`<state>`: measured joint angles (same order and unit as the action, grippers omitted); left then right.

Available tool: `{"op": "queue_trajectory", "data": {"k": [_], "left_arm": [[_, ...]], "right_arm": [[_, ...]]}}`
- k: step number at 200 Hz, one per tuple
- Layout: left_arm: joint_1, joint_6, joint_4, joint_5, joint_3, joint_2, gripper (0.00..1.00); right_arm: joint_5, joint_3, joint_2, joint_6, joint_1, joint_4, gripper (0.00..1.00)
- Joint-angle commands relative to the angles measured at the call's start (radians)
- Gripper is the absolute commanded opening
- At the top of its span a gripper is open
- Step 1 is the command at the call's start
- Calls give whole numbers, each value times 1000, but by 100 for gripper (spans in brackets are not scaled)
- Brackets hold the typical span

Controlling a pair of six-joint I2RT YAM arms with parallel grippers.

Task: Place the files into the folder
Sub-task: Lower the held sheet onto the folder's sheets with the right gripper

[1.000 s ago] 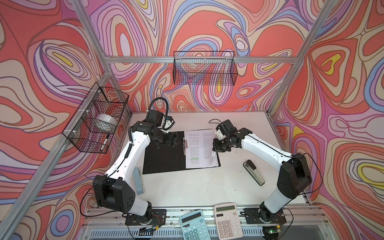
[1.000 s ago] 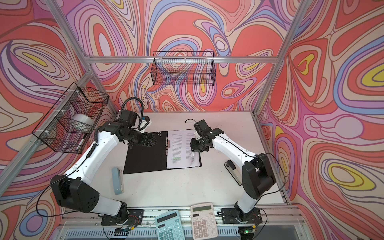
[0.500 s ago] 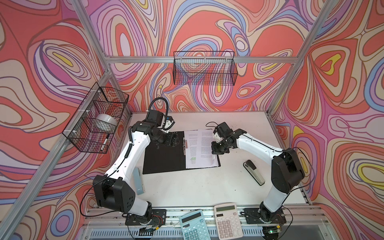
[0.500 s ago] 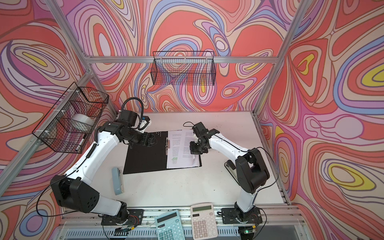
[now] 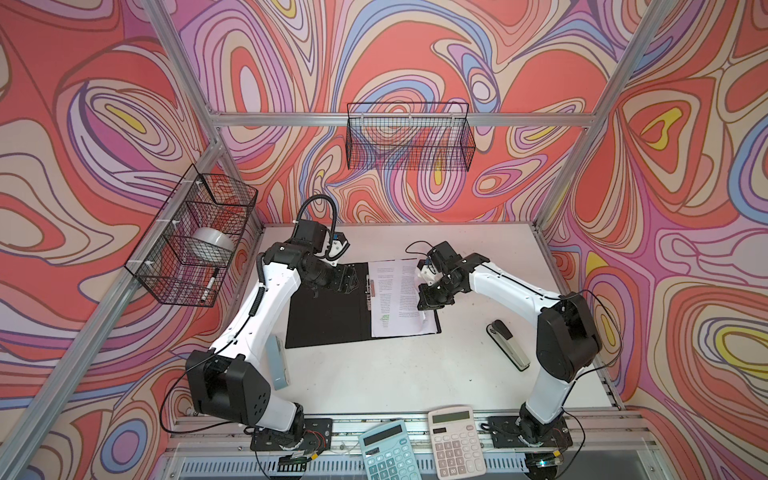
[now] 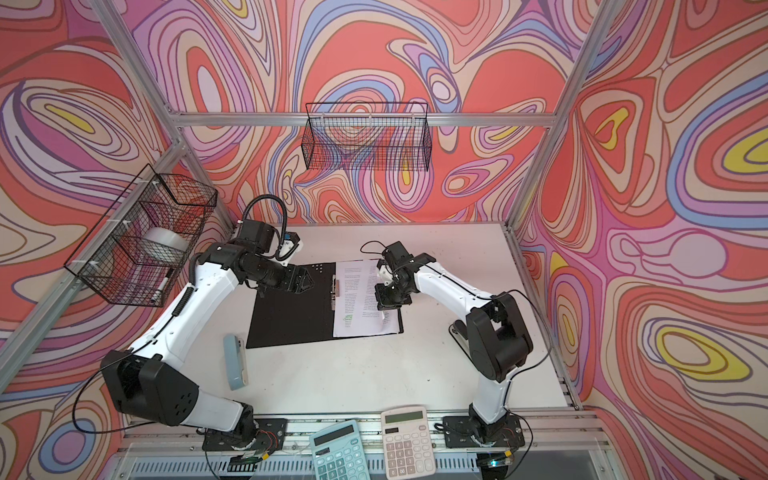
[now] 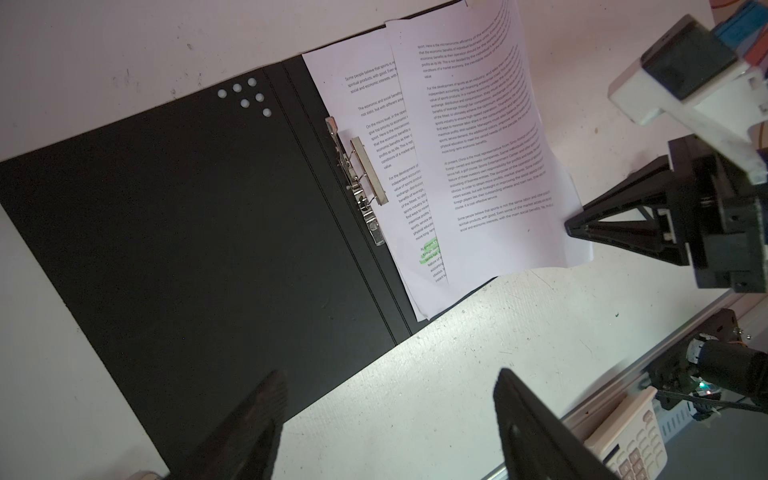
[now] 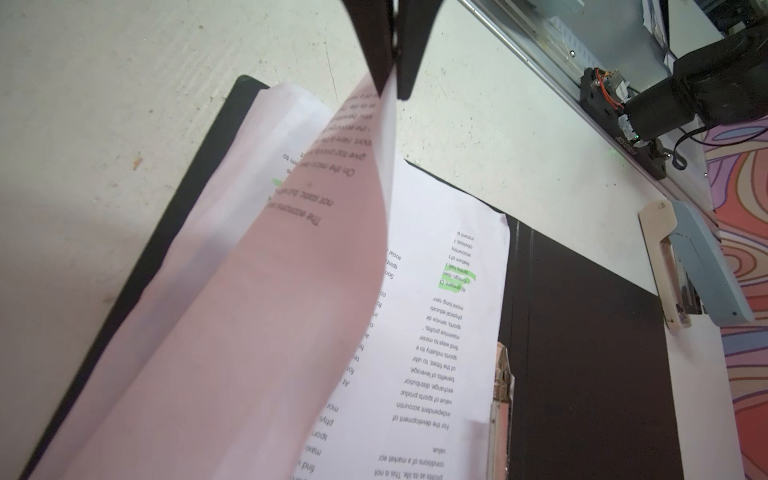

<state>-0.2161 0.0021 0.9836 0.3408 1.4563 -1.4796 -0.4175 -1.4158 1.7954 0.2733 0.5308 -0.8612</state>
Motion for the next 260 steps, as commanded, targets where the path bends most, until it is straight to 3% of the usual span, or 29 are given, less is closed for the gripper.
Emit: {"op": "queue_trajectory", "data": {"k": [1,61,117,225,260], "left_arm": [[3,-8,8,8,-4,0,79],[3,-6,13,1,3,-4,79],[3,-4,16,-5,7,0,79],[4,-2,12,-1,4,2,79],[4,-4,10,6,6,-5,79]], "right_arm": [[-71,-30,-57,-41,0,-45,5],[-90,19,-66,-35,0,4,6],[87,38,-29,24,-6,33,6],[-2,-6,95,78,-17,96,7],[52,6,95,73,-17,60,12]]}}
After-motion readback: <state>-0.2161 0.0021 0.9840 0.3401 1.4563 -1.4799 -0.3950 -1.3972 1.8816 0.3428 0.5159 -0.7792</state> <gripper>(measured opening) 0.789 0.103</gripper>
